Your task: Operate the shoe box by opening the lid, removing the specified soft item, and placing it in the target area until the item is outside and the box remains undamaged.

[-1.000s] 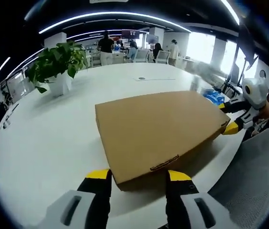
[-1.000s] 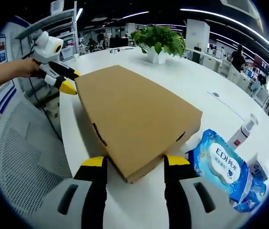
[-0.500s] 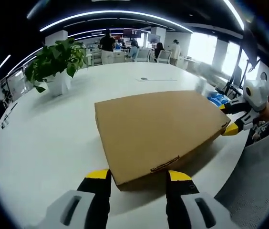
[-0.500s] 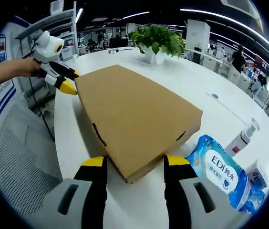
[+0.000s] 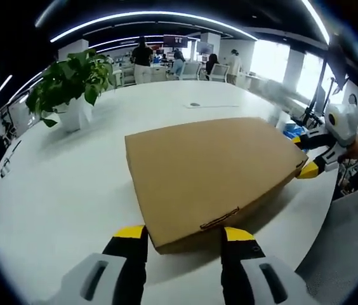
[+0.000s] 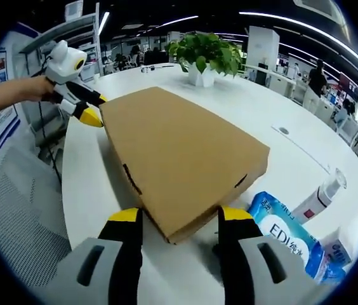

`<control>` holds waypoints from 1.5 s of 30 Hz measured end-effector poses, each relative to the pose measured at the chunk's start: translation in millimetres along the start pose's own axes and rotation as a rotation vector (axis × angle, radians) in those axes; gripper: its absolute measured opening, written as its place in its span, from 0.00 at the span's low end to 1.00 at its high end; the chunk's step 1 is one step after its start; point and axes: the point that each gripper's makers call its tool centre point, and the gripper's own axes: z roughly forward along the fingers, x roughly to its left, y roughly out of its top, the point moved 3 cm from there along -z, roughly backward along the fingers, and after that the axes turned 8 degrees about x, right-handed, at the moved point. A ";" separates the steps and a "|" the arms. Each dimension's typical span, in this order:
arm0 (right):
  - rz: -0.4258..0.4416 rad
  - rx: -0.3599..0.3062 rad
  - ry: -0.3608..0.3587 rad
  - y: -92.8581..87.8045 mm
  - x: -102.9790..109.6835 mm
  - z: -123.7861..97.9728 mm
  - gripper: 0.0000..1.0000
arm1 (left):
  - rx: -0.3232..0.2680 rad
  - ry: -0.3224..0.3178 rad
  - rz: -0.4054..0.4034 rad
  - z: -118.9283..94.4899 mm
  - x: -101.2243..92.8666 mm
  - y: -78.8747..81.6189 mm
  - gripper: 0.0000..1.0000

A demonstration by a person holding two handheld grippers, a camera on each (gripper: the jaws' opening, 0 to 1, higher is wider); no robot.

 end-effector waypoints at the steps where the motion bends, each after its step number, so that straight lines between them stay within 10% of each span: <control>1: -0.002 0.001 0.001 1.5 -3.4 1.2 0.44 | 0.002 -0.001 0.001 2.1 1.5 2.7 0.45; 31: 0.017 0.010 -0.025 13.7 -34.3 10.8 0.46 | 0.011 -0.016 0.014 20.8 12.8 30.4 0.46; 45: 0.076 -0.061 -0.080 4.8 -36.9 -25.4 0.50 | -0.063 0.005 0.043 -4.4 3.3 28.4 0.57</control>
